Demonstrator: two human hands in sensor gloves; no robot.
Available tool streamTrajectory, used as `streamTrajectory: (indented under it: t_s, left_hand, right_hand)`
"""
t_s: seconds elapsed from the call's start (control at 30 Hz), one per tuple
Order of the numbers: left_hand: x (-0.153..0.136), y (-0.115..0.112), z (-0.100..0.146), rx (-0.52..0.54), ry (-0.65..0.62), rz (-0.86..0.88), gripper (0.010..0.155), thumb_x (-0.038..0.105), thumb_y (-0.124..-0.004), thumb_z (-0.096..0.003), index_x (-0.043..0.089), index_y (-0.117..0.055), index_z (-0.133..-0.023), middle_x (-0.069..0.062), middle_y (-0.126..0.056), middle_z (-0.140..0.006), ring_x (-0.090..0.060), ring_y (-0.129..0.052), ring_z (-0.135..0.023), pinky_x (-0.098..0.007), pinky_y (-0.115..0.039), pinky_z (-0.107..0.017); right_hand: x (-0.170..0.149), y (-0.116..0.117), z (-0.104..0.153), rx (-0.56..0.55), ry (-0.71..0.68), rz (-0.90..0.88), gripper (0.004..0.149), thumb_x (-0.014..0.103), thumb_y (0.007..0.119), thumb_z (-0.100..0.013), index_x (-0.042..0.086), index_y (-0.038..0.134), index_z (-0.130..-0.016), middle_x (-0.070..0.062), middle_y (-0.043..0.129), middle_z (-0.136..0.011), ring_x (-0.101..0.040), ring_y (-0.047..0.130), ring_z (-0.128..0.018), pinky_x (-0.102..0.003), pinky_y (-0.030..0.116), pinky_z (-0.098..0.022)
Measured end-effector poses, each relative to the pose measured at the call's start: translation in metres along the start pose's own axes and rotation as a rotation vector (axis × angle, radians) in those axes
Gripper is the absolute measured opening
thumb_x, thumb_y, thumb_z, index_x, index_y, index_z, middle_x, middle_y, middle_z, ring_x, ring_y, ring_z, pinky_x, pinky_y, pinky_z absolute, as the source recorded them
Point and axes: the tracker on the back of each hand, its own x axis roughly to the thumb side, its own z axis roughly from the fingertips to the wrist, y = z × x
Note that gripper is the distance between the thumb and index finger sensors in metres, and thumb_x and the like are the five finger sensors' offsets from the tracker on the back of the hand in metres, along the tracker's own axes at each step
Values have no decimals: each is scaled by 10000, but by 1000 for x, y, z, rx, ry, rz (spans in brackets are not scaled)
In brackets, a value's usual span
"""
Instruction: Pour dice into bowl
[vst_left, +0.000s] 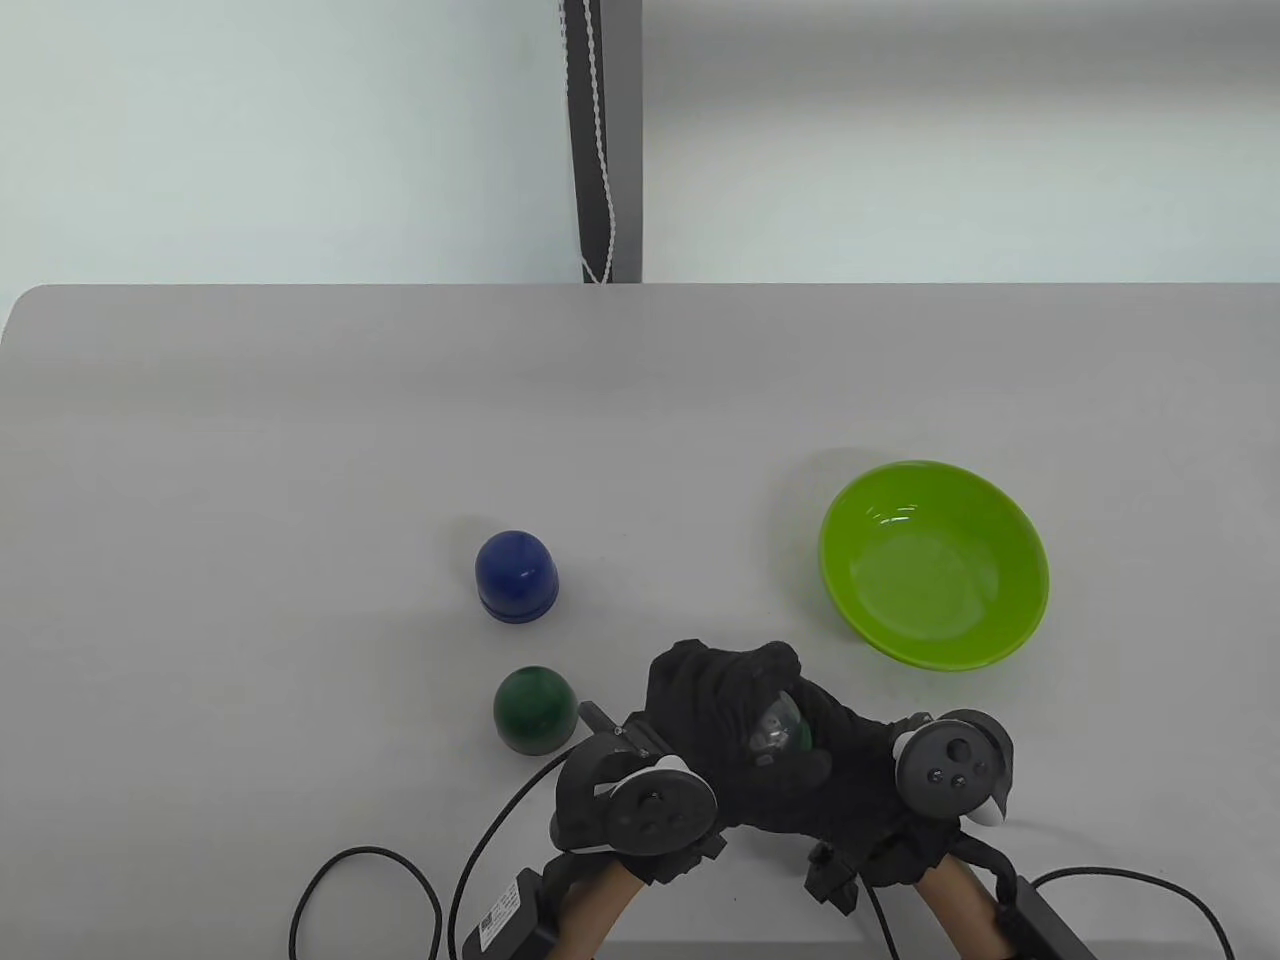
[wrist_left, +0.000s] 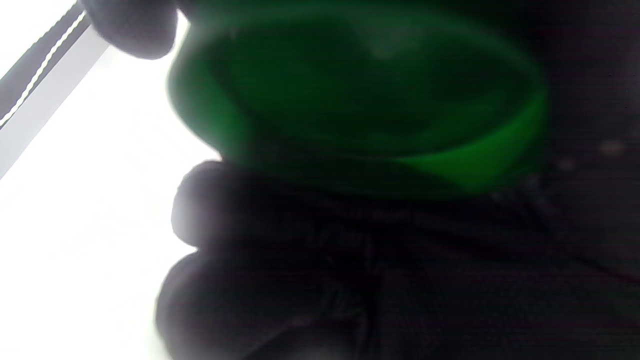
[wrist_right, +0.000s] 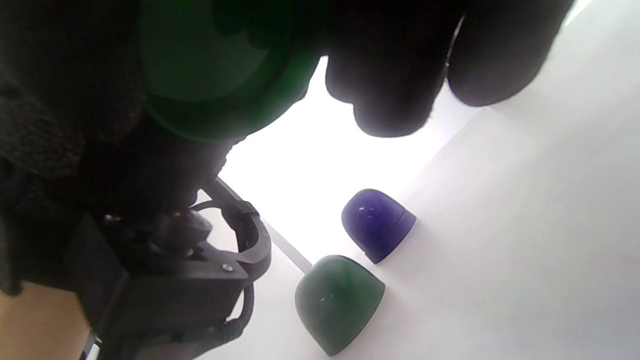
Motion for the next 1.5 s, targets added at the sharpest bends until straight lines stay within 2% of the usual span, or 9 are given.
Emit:
streamTrajectory:
  t_s: [0.23,0.5,0.67,0.8,0.93,1.1,1.2,1.3,1.5]
  left_hand:
    - [-8,24,4,78,32,-51,885,628,-836,-464,29,-592,-1069,-189,-866,-940,-434,-905,-789,-771,-586,-623]
    - [-43,76,27,171,150,-299,881,634,-817,-470,36,-590,-1075,-187,-865,-946,-431,-907,-795,-786,-571,-627]
    - [-71,103,42,239,271,-380,876,628,-814,-475,32,-589,-1076,-196,-864,-946,-437,-904,-794,-788,-568,-625]
    - [-97,115,55,198,430,-532,875,628,-797,-481,34,-574,-1083,-189,-853,-955,-432,-899,-803,-785,-569,-626]
    - [-131,124,74,192,594,-482,878,621,-800,-483,24,-567,-1084,-202,-849,-953,-444,-892,-800,-788,-562,-622]
    - [-161,124,93,158,775,-417,877,603,-790,-498,5,-543,-1090,-223,-826,-961,-466,-870,-805,-789,-551,-616]
    - [-174,112,94,102,826,-391,868,582,-782,-505,1,-524,-1096,-243,-801,-973,-487,-845,-816,-796,-530,-617]
    - [-187,98,96,-11,873,-395,862,576,-764,-512,3,-504,-1101,-246,-780,-988,-491,-829,-831,-793,-525,-621]
    - [-203,78,99,-87,925,-359,837,536,-722,-537,-13,-456,-1110,-279,-714,-1022,-522,-772,-864,-791,-502,-625]
  right_hand:
    - [-3,-2,0,4,18,1,1126,652,942,-329,-67,492,-1070,-277,776,-971,-392,947,-758,-611,782,-520]
    - [-1,-4,1,0,4,30,1126,657,934,-331,-65,487,-1072,-277,769,-977,-395,941,-765,-613,778,-524]
    - [-1,-3,1,3,5,36,1124,658,931,-335,-62,484,-1074,-278,765,-980,-400,937,-768,-614,774,-528]
    - [2,-1,0,19,-16,68,1123,661,927,-335,-59,484,-1074,-275,765,-981,-398,938,-771,-616,773,-528]
    - [2,-1,0,23,-19,73,1123,660,927,-335,-61,485,-1073,-277,765,-980,-399,937,-770,-616,773,-528]
    - [2,-1,0,27,-19,72,1124,661,926,-335,-63,484,-1073,-277,764,-981,-399,937,-771,-617,773,-528]
    - [2,0,0,35,-19,76,1124,662,925,-335,-63,484,-1072,-278,764,-981,-402,936,-770,-617,773,-527]
    - [3,1,1,42,-23,87,1123,662,923,-335,-62,485,-1072,-277,765,-981,-400,938,-770,-617,773,-527]
    - [2,1,0,50,-22,91,1124,660,923,-337,-67,481,-1072,-282,761,-981,-403,935,-772,-618,772,-528]
